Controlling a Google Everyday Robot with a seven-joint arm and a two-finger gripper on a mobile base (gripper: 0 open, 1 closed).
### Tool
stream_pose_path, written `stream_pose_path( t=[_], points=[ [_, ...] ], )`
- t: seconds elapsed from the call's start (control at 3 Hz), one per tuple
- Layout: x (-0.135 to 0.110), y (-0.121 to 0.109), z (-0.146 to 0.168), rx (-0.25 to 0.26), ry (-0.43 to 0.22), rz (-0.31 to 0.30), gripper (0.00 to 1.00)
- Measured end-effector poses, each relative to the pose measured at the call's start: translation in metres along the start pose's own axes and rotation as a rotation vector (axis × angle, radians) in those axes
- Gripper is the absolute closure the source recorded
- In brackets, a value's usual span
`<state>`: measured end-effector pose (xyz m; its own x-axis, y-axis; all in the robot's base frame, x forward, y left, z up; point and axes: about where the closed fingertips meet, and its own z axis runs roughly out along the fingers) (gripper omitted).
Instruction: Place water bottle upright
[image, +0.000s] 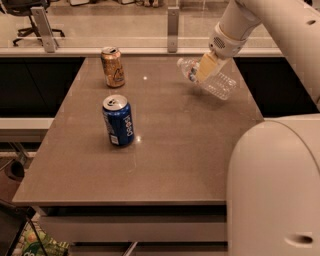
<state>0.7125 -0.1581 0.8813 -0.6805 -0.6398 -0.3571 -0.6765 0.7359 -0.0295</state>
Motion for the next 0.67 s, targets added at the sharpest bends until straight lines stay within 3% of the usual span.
stream_pose_path(
  t=[0.33,0.67],
  points=[
    [0.011,-0.009,-0.021,0.009,-0.082,0.012,1.0],
    [0.011,-0.019,-0.045,0.018,-0.203,0.009,1.0]
  ],
)
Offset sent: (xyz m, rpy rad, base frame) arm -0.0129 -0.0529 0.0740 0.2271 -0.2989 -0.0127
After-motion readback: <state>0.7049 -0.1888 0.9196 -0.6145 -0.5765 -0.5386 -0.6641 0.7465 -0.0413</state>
